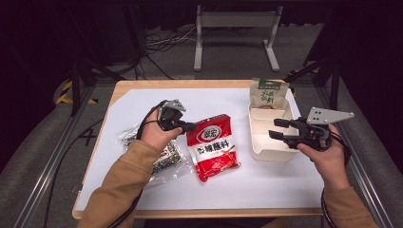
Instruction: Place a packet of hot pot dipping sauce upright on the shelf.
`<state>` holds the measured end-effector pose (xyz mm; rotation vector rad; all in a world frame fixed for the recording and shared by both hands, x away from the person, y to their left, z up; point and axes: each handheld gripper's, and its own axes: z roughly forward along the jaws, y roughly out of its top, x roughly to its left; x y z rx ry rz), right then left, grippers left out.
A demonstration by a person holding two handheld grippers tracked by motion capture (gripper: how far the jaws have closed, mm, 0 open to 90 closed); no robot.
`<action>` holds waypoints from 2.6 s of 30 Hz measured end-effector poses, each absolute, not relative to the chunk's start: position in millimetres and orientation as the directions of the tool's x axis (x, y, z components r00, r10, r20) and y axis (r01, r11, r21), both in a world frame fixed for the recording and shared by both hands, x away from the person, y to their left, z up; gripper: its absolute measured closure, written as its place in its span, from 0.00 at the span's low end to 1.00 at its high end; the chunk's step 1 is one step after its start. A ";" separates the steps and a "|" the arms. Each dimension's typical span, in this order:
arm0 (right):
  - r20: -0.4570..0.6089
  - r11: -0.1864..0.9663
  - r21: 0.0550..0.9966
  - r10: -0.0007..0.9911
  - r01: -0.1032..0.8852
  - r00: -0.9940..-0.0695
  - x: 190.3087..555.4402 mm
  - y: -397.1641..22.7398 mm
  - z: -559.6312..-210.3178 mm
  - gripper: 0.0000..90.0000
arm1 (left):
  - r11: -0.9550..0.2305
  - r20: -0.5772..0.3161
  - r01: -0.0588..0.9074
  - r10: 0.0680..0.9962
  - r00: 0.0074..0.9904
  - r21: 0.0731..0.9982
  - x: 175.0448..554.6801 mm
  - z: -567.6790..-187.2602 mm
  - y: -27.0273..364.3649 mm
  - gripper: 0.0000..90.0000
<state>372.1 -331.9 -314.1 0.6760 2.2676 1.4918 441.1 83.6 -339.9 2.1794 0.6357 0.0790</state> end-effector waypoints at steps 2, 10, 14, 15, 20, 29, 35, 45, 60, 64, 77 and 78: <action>-0.013 0.324 0.924 0.562 0.206 -0.827 371.5 -332.8 -313.5 0.54 | -0.522 -0.143 0.395 0.457 0.878 0.756 434.1 -332.9 82.5 1.00; -0.003 0.317 0.924 0.562 0.212 -0.827 370.5 -334.0 -313.8 0.54 | -0.536 -0.093 0.309 0.391 0.916 0.786 403.5 -304.2 80.9 1.00; -0.002 0.315 0.925 0.560 0.211 -0.828 370.0 -333.3 -313.3 0.54 | -0.539 -0.085 0.281 0.360 0.929 0.794 391.9 -296.9 79.0 1.00; -0.001 0.314 0.926 0.560 0.211 -0.828 369.8 -333.2 -313.1 0.54 | -0.541 -0.079 0.271 0.352 0.933 0.796 388.3 -294.9 78.2 1.00; 0.012 0.308 0.925 0.561 0.222 -0.828 370.2 -333.2 -314.5 0.53 | -0.539 -0.053 0.226 0.318 0.947 0.811 375.0 -286.2 76.2 1.00; 0.019 0.304 0.926 0.555 0.224 -0.831 369.5 -332.8 -314.4 0.52 | -0.545 -0.041 0.181 0.259 0.965 0.819 363.9 -279.3 71.3 1.00; 0.023 0.310 0.925 0.532 0.220 -0.847 368.5 -329.9 -314.2 0.50 | -0.548 -0.031 0.157 0.232 0.972 0.821 360.0 -274.8 68.6 1.00; -0.008 0.375 0.911 0.436 0.173 -0.900 365.7 -314.2 -317.9 0.44 | -0.543 -0.002 0.120 0.212 0.977 0.831 355.6 -265.9 68.1 1.00; 0.011 0.411 0.897 0.351 0.164 -0.936 364.7 -282.9 -335.2 0.43 | -0.516 0.004 0.096 0.190 0.982 0.851 348.5 -249.9 64.7 1.00; 0.011 0.423 0.893 0.327 0.157 -0.945 364.2 -273.9 -340.3 0.44 | -0.517 0.011 0.087 0.184 0.983 0.851 347.4 -247.4 61.6 1.00; -0.019 0.478 0.873 0.233 0.098 -0.972 367.4 -256.2 -347.4 0.67 | -0.520 0.020 0.072 0.169 0.985 0.851 347.5 -246.2 54.3 1.00; -0.025 0.481 0.872 0.219 0.086 -0.975 367.6 -255.9 -347.0 0.72 | -0.518 0.019 0.072 0.168 0.986 0.852 347.4 -246.2 54.2 1.00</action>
